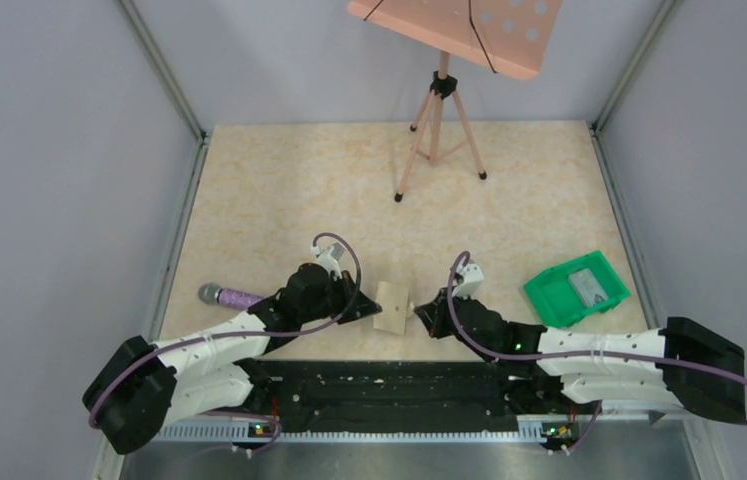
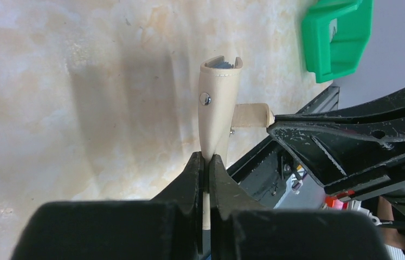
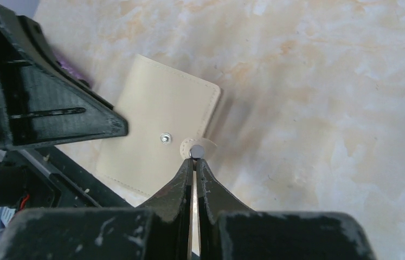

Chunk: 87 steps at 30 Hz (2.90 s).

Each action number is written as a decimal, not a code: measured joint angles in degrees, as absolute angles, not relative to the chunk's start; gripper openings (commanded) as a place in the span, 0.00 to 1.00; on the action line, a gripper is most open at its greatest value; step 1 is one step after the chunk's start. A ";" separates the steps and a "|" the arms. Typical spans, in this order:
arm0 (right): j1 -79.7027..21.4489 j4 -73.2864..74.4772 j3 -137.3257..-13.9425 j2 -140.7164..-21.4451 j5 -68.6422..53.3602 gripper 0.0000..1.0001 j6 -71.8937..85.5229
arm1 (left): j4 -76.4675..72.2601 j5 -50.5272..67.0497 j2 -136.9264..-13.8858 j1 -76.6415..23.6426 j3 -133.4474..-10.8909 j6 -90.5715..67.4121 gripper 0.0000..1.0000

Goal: Take the credit cards out of the card holder
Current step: Open the card holder at the center of the board.

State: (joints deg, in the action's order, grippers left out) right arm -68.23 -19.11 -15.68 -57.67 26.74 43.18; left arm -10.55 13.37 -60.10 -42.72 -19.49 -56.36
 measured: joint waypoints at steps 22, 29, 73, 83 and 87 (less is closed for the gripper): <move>-66.83 -16.53 -12.86 -52.10 25.65 0.00 47.18 | 5.45 8.08 -63.24 -43.38 -28.93 -48.38 0.78; -66.83 -17.80 -14.85 -52.56 23.14 0.00 47.20 | 6.63 7.81 -64.64 -43.70 -30.11 -48.07 0.78; -66.83 -16.43 -20.91 -56.47 21.63 0.00 46.65 | 17.98 7.20 -62.17 -43.70 -37.43 -47.75 0.57; -65.52 -9.82 -15.35 -53.32 25.21 0.00 50.24 | 18.02 4.51 -72.73 -43.70 -35.83 -46.48 0.43; -64.64 -5.54 -12.82 -50.94 26.37 0.00 52.23 | 18.04 3.16 -73.67 -43.70 -35.77 -46.41 0.43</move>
State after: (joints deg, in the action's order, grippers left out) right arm -64.64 -5.54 -12.82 -50.94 26.37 52.23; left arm 18.04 3.16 -73.67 -43.70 -35.77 -46.41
